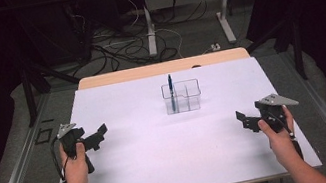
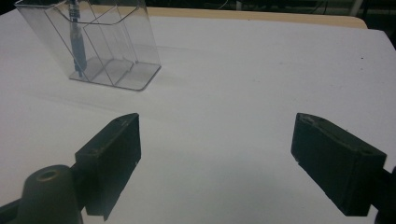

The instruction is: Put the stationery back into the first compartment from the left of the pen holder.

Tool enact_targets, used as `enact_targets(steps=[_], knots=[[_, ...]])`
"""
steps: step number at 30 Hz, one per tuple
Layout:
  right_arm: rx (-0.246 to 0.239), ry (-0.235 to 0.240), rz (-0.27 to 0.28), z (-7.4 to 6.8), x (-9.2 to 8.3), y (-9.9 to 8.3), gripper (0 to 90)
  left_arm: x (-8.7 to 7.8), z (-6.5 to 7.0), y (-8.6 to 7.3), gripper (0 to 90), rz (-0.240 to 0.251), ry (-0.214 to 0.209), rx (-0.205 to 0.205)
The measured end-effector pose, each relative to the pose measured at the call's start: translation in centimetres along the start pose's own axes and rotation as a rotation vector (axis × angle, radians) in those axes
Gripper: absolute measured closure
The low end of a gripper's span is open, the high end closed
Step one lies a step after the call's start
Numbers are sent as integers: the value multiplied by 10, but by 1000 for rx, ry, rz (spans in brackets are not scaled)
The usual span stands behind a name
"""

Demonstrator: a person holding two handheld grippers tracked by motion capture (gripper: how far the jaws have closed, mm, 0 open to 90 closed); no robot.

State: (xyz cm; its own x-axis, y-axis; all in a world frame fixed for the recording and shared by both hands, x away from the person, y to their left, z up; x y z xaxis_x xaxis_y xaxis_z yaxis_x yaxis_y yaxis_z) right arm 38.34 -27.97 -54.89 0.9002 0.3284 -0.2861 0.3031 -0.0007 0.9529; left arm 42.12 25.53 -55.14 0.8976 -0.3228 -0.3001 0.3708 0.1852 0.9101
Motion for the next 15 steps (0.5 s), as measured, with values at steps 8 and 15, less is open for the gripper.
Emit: enact_targets(steps=[8, 15], knots=[[-3, 0, -3, 3, 2, -1, 155, 1, -3, -5, 28, -32, 13, 8], [8, -13, -16, 6, 3, -4, 155, 2, -1, -6, 28, -37, 9, 31]])
Point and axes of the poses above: each handheld gripper's, and its own axes: x roughly forward along the jaws, y roughly out of its top, z roughly to its right, the point moved 6 cm from there along x, roughly forward along the jaws, and after that the axes turned 11 degrees about z, right-handed, at the moved point
